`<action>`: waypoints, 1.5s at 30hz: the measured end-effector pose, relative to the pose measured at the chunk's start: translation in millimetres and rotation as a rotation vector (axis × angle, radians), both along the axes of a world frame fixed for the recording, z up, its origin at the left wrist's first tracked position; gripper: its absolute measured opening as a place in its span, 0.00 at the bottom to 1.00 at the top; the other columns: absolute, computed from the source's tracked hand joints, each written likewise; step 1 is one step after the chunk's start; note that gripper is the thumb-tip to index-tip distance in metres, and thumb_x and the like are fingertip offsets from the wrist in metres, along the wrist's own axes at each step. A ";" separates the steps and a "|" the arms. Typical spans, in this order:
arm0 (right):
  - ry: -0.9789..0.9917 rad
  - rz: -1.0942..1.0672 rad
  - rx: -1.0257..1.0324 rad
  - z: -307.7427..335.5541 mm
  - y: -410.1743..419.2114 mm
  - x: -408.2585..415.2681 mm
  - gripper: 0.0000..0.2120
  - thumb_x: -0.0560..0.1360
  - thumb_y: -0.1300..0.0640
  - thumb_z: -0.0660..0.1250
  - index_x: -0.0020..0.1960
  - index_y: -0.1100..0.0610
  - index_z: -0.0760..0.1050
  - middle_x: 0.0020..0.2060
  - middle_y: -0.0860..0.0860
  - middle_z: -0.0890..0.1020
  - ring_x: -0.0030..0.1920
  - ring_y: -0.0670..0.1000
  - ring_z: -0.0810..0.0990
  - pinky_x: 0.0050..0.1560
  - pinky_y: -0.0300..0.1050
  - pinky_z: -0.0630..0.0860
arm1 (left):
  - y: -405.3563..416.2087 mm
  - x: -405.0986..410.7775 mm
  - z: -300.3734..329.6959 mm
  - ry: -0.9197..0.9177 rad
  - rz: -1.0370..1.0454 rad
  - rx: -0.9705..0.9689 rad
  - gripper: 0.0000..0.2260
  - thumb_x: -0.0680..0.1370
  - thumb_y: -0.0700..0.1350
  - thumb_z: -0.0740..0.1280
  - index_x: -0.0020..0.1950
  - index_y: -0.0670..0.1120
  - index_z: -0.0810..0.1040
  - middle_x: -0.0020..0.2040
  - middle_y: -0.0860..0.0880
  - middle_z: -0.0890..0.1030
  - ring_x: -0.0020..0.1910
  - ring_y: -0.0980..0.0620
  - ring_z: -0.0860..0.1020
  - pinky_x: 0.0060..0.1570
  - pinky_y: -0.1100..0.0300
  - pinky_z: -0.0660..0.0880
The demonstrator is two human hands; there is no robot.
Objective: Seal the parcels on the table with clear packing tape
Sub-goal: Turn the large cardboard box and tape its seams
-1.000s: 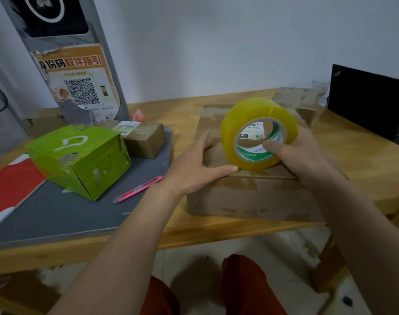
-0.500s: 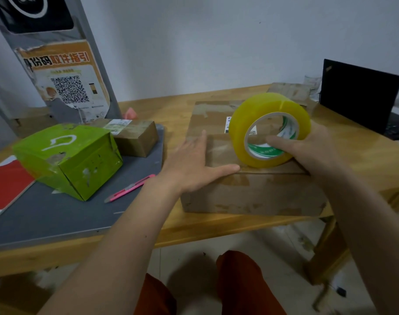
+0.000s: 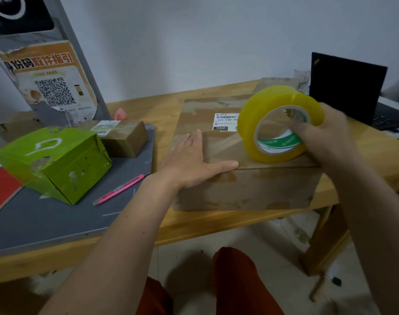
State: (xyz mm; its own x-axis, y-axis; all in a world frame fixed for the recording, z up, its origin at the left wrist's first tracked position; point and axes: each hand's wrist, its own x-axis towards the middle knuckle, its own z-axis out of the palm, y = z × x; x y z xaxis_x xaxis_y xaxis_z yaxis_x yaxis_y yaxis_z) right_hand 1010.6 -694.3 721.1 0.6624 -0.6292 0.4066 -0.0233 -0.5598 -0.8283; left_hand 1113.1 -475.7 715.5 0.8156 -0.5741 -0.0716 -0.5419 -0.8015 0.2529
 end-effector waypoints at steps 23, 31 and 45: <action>0.058 0.072 -0.048 -1.0 -12.5 -9.7 0.02 0.76 0.61 0.69 0.47 0.59 0.79 0.43 0.61 0.82 0.46 0.63 0.79 0.51 0.60 0.77 | -48.6 -7.4 -8.7 -0.039 -0.145 -0.027 0.59 0.63 0.78 0.66 0.82 0.48 0.45 0.82 0.53 0.46 0.80 0.54 0.46 0.79 0.53 0.48; -0.154 0.061 0.410 -26.5 -17.8 -21.6 0.04 0.76 0.56 0.71 0.47 0.47 0.79 0.50 0.53 0.83 0.54 0.58 0.81 0.57 0.61 0.77 | -51.9 -10.9 -7.8 -0.054 -0.149 0.036 0.60 0.64 0.78 0.63 0.82 0.46 0.42 0.82 0.51 0.42 0.80 0.53 0.43 0.78 0.53 0.45; -0.105 0.160 0.380 -15.4 -43.2 -34.3 0.09 0.79 0.64 0.63 0.46 0.52 0.76 0.44 0.55 0.81 0.48 0.58 0.82 0.38 0.49 0.83 | -98.4 -34.9 -8.7 -0.087 -0.216 -0.048 0.58 0.65 0.76 0.67 0.82 0.45 0.45 0.82 0.49 0.50 0.80 0.51 0.49 0.77 0.54 0.46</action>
State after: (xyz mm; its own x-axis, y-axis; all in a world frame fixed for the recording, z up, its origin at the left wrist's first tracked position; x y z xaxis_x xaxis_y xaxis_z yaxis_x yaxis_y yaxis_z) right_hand 976.2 -737.5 705.8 0.7315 -0.6396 0.2364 0.1347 -0.2043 -0.9696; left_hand 1078.1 -574.1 706.8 0.6753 -0.7371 0.0249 -0.7210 -0.6527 0.2325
